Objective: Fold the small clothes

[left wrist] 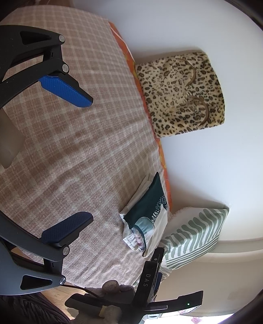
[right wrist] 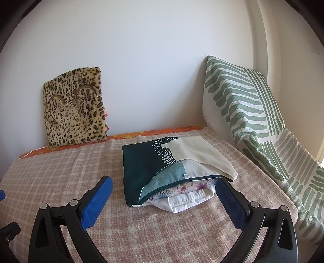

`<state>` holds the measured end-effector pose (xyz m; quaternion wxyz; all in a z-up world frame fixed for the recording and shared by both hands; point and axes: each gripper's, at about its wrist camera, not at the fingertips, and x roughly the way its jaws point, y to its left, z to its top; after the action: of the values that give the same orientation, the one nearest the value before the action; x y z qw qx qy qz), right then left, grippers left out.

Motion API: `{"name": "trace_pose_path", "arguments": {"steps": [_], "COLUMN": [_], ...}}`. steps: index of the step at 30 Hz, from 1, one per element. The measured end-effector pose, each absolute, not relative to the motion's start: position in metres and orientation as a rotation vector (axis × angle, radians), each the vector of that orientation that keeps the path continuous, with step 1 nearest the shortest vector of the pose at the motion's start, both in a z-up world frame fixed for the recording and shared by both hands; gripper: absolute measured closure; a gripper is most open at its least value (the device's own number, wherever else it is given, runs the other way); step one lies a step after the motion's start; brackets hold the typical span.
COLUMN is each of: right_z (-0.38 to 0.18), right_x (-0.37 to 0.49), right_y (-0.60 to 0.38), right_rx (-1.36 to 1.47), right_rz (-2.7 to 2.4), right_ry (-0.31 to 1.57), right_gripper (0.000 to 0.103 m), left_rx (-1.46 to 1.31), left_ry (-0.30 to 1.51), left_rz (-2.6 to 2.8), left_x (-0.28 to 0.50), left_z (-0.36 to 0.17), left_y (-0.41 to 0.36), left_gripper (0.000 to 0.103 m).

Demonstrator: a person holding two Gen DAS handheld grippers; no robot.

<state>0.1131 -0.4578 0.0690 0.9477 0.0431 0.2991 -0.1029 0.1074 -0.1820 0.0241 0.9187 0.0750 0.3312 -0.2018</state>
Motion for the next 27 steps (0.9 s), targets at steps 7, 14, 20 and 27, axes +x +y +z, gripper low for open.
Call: {"name": "trace_pose_path", "arguments": {"steps": [7, 14, 20, 27], "right_z": [0.0686, 0.0688, 0.0683, 0.0679], "right_x": [0.1132, 0.1135, 0.1145, 0.1153], "right_y": [-0.4581, -0.4568, -0.4568, -0.4565], "right_rx": [0.089, 0.086, 0.087, 0.084], "right_rz": [-0.209, -0.208, -0.205, -0.202], "right_ry": [0.609, 0.609, 0.611, 0.611], "right_gripper": [0.0, 0.0, 0.0, 0.0], "left_rx": [0.159, 0.161, 0.159, 0.142], "left_ry": [0.676, 0.678, 0.676, 0.671], "left_rz": [-0.415, -0.415, -0.414, -0.405], "left_x": [0.1069, 0.106, 0.1065, 0.1076], "left_z": [0.0251, 0.0258, 0.0269, 0.0292], "left_y": [-0.1824, -0.1833, -0.1821, -0.1754], "left_gripper": [0.0, 0.0, 0.0, 0.0]}}
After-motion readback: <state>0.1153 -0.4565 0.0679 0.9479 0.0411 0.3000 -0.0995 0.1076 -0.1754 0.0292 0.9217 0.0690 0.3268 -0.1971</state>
